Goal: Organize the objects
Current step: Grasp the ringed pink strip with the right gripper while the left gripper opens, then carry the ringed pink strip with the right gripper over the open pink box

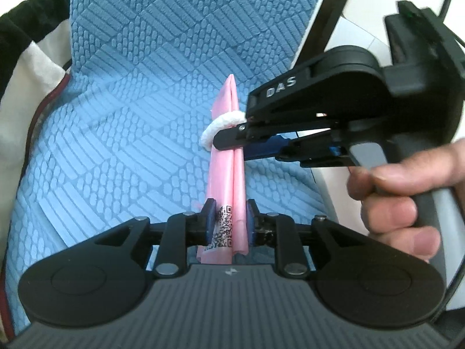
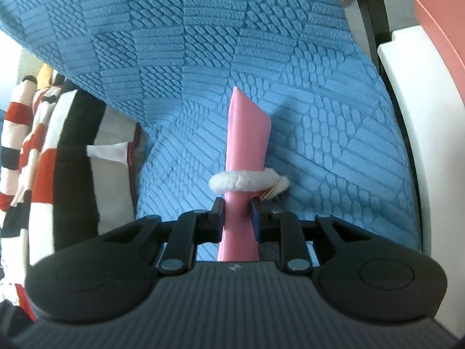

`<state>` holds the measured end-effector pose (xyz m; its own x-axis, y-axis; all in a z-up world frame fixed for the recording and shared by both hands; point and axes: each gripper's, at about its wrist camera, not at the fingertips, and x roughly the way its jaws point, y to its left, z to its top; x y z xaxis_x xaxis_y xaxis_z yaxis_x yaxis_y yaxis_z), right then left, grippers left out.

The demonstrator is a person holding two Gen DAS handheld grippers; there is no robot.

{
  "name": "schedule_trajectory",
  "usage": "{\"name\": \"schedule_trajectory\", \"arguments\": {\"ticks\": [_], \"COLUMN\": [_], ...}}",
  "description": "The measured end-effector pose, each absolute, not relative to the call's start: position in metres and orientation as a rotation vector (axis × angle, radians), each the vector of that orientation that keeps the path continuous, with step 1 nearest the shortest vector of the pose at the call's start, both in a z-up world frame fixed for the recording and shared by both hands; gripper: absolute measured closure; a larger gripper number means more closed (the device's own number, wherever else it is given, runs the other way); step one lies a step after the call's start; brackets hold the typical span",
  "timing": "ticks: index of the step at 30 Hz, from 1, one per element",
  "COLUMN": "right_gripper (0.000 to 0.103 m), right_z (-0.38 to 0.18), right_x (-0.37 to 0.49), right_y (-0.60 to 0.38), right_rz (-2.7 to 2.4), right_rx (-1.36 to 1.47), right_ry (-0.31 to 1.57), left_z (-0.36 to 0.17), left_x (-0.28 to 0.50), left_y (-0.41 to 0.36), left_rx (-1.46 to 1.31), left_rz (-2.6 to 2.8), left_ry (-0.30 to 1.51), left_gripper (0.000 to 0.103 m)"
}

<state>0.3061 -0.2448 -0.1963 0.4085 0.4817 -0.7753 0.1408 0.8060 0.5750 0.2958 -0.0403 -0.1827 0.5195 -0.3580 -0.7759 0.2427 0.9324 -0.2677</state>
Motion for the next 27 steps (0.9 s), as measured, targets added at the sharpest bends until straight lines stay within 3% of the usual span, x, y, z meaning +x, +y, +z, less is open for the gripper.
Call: {"name": "schedule_trajectory", "arguments": {"ticks": [5,12,18,21,27], "right_gripper": [0.081,0.089,0.09,0.09,0.089], "right_z": [-0.198,-0.187,-0.168,-0.159,-0.143], "right_x": [0.305,0.297,0.278,0.265,0.241], "right_y": [-0.245,-0.233,-0.235,-0.237,-0.235], "right_rz": [0.208,0.209,0.188,0.178,0.165], "right_rx": [0.615,0.488,0.395,0.363,0.276], "right_ry": [1.153,1.114,1.071,1.066,1.05], "left_z": [-0.179,-0.167,-0.16,-0.158,-0.149], "left_x": [0.292,0.286,0.288,0.287,0.278], "left_y": [-0.038,-0.026,-0.013,-0.004,0.001], "left_rx": [-0.15,-0.197,-0.226,-0.243,-0.238], "left_rz": [-0.374,-0.355,-0.31,-0.298,-0.297], "left_ry": [0.956,0.929,0.918,0.921,0.916], "left_gripper": [0.079,0.079,0.07,0.063,0.038]}}
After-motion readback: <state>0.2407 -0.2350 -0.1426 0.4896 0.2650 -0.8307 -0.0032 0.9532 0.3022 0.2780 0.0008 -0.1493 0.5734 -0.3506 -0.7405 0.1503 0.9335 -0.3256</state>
